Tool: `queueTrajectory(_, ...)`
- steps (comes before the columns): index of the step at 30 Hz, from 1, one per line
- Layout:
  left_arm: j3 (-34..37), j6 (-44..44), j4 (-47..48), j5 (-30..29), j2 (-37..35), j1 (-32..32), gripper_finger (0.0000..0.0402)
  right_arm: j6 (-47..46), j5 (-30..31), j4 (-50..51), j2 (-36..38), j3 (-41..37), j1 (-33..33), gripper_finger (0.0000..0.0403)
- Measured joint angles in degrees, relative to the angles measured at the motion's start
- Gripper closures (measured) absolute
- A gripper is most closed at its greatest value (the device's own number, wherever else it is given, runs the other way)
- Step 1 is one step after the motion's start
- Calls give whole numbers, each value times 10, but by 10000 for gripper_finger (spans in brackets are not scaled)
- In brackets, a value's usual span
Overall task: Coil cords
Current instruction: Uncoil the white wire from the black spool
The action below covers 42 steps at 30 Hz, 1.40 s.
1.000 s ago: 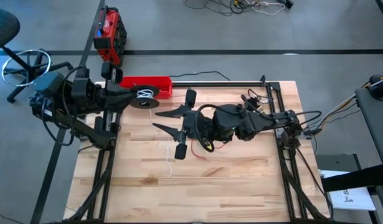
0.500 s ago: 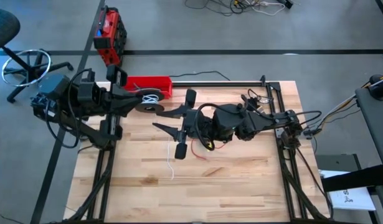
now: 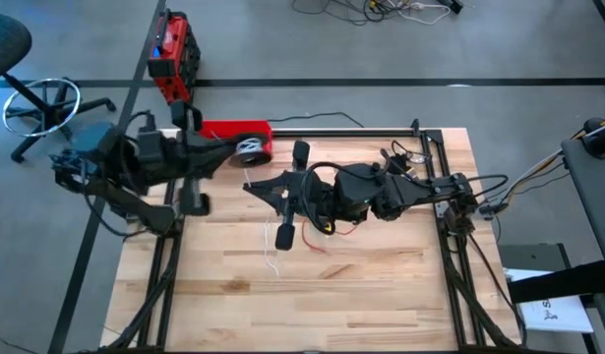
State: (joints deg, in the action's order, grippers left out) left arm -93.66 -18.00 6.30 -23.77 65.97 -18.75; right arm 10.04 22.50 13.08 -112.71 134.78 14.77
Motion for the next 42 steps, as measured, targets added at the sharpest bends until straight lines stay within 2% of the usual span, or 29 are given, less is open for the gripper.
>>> queueTrajectory(6,24,-43,-11,-74,24,23,401,-19,0,3,0,0,2,400)
queueTrajectory(9,29,-56,-6,-91,29,43,401,-19,0,5,4,1,10,401)
queueTrajectory(12,29,-55,14,-94,27,59,401,-11,21,7,16,1,19,402)
queueTrajectory(18,30,-50,30,-103,7,67,401,45,113,29,57,2,40,402)
queueTrajectory(22,30,-43,39,-102,-13,66,401,49,147,57,78,3,47,402)
queueTrajectory(26,30,-3,9,-69,-27,67,401,21,168,120,84,3,46,403)
queueTrajectory(33,30,14,-73,-53,-22,68,401,-8,167,143,61,2,39,403)
queueTrajectory(38,31,17,-108,-72,-2,82,401,-11,158,144,45,0,37,403)
queueTrajectory(42,30,6,-105,-96,20,108,401,-11,109,119,40,0,37,403)
